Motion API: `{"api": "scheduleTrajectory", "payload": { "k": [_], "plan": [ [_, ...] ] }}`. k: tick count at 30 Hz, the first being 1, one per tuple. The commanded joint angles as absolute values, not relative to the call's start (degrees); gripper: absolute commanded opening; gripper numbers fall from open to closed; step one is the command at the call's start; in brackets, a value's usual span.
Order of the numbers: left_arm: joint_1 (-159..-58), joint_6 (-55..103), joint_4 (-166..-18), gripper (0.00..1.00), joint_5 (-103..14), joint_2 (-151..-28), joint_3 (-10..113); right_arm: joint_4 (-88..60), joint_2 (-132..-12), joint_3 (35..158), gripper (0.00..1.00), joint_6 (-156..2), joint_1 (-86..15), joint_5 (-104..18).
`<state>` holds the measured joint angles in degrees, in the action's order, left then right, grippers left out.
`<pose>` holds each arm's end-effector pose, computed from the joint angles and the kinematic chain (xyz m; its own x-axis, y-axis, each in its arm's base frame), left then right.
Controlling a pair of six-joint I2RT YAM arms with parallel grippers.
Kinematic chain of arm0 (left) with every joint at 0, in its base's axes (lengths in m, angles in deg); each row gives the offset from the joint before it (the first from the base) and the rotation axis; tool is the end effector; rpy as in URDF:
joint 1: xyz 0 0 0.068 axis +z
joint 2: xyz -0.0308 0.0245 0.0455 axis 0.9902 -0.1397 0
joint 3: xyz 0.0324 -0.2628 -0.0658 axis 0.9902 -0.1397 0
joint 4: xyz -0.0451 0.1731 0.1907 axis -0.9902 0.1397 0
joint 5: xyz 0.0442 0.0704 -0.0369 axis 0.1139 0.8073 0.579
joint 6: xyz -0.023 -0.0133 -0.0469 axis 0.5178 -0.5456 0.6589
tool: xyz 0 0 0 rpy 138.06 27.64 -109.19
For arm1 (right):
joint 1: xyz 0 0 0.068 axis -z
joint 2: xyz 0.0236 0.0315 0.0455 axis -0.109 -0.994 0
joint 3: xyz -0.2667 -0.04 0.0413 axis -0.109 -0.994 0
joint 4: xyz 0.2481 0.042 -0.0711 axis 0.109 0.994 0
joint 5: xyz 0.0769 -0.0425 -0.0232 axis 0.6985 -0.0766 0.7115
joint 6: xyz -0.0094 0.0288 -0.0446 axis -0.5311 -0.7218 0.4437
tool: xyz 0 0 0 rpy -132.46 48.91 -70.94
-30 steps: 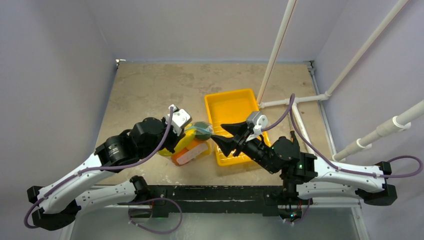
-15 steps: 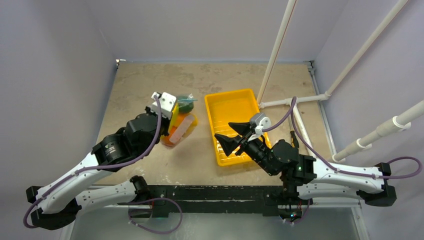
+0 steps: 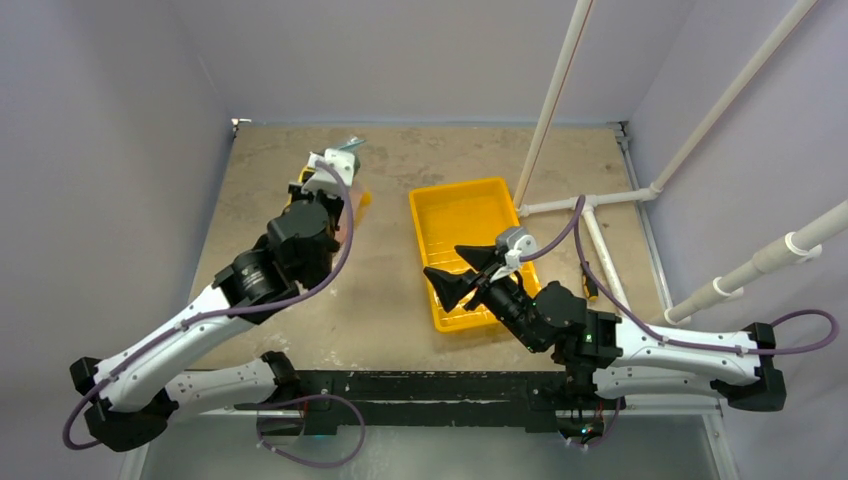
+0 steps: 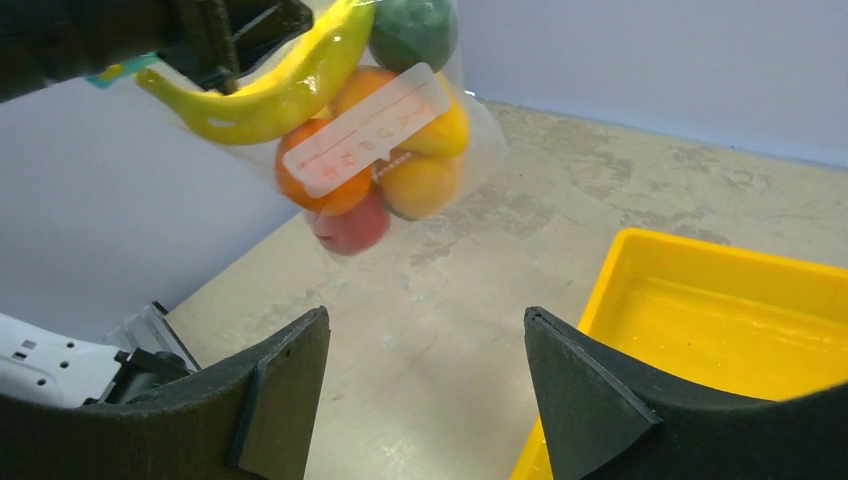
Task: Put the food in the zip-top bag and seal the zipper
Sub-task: Place the zipper food storage bag at the center of the board.
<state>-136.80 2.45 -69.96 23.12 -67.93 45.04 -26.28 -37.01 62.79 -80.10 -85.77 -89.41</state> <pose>0.1290 -0.1301 0.4251 -0.0869 0.2745 -0.9577 -0.0580 0.9583 0.2799 0.0558 0.1794 0.3578 -0.0897 0.2540 -0.9630 -0.6505 0.7172 0.2498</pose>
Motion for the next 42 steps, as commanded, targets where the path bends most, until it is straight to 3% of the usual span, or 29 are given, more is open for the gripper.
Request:
{"api": "scheduleTrajectory", "payload": {
  "k": [1,15,28,37,42],
  "plan": [
    [-126.4,1.8,-74.6,0.0,17.0,-71.7,49.3,-31.1,-36.6,62.7,0.74,-81.6,-85.9,-89.5],
    [-102.3,3.0,-83.4,0.0,9.1,-80.3,41.2,-34.5,-35.7,59.2,0.75,-82.8,-85.9,-83.8],
    [-103.4,9.2,-81.1,0.0,-2.1,-93.6,37.5,-36.5,-33.0,56.0,0.75,-83.0,-85.9,-81.3],
    [-116.5,17.0,-76.1,0.0,0.6,-99.0,37.5,-35.9,-32.5,56.4,0.77,-84.1,-85.9,-81.6],
    [-119.9,23.3,-80.3,0.0,-1.0,-97.3,30.2,-33.1,-32.6,57.0,0.8,-88.1,-85.9,-82.1]
  ]
}}
